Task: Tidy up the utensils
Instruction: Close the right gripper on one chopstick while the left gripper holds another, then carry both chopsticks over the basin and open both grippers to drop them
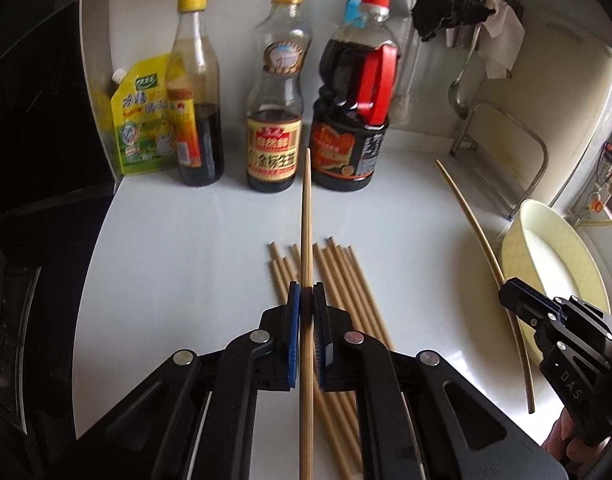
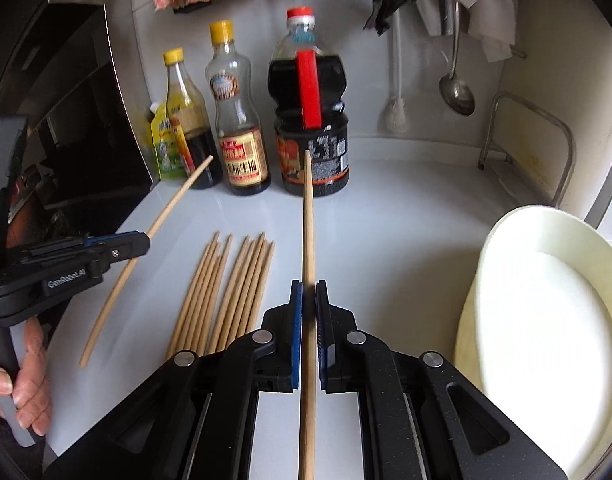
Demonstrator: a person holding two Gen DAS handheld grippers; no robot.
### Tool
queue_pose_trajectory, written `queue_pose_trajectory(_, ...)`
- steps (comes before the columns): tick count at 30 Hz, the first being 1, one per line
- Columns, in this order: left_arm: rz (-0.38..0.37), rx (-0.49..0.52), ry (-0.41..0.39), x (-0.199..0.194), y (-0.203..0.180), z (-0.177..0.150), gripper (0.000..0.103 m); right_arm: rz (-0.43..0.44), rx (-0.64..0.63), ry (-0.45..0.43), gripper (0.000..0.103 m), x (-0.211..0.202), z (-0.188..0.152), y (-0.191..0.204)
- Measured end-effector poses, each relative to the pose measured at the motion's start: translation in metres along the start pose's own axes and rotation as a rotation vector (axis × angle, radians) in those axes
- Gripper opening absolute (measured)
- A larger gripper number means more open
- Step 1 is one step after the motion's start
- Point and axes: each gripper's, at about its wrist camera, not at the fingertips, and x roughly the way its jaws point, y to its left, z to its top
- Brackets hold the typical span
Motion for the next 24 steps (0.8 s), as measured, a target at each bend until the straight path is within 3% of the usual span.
queue_pose_trajectory(3,-0.064,0.034,-0.013,-0.002,-0.024,0.014,0.007,-0.018,0.039,-0.072,0.006,-0.035,0.009,-0.02)
queue_pose_trajectory(9,-0.219,0.12,-0.022,-0.002,-0.096,0.032,0.007,-0.148,0.166,-0.143,0.006,-0.079,0.004,-0.084)
queue_pose_trajectory(16,-0.296,0.272,0.001,0.002,-0.169,0.025,0.007,-0.259,0.258,-0.128,0.006,-0.091,-0.013,-0.138)
queue_pose_trajectory(24,-0.407,0.34,0.05,0.008,-0.23,0.026,0.007,-0.302,0.321,-0.103,0.006,-0.1,-0.029,-0.169)
